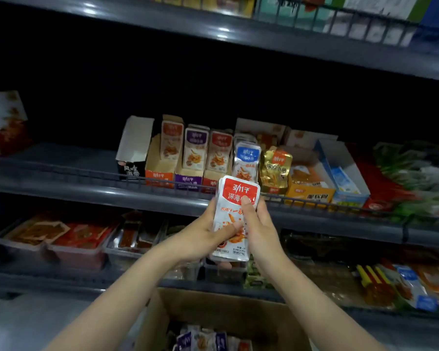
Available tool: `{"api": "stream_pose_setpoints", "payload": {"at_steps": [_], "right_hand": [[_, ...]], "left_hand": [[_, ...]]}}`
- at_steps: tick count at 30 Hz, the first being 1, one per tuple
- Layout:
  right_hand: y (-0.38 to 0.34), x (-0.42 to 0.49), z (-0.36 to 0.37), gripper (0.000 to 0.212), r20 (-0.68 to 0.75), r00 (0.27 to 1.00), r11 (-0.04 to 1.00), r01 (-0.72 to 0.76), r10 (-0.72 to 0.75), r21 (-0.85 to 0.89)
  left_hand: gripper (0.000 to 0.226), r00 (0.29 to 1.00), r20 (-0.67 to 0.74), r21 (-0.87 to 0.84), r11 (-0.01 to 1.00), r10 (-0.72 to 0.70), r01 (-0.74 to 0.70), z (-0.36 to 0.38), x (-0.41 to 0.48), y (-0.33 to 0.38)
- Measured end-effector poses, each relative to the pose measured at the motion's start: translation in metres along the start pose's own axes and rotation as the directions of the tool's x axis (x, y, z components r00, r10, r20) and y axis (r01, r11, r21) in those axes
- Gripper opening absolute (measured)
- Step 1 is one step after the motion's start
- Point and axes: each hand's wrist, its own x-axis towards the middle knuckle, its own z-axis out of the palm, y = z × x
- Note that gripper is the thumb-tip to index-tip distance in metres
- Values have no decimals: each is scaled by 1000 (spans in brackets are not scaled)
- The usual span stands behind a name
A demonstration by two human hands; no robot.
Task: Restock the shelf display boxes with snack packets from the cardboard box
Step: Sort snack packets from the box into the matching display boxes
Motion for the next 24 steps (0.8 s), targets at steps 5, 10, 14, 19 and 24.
{"api": "stream_pose_setpoints", "payload": {"at_steps": [5, 10, 14, 19, 24], "right_hand": [[-42, 30, -4, 57, 159, 979, 982, 149, -131, -112], [-84, 66, -18, 52, 438, 897, 873, 162, 65, -461], [-90, 98, -16, 58, 414, 904, 804, 168, 104, -570], [-103, 150, -21, 55, 336, 941, 823, 167, 31, -543], [-119, 205, -29, 45, 195, 979, 800, 168, -66, -575]], "left_hand": [[45, 990, -107, 7, 996, 94, -94, -28, 2, 13], [53, 990, 24, 149, 978, 141, -143, -54, 14, 24], [65, 989, 41, 238, 960, 143, -148, -64, 41, 24], [59, 971, -76, 208, 956, 227, -207, -87, 87, 26], [60, 826, -462, 406, 905, 323, -127, -126, 129, 11]]}}
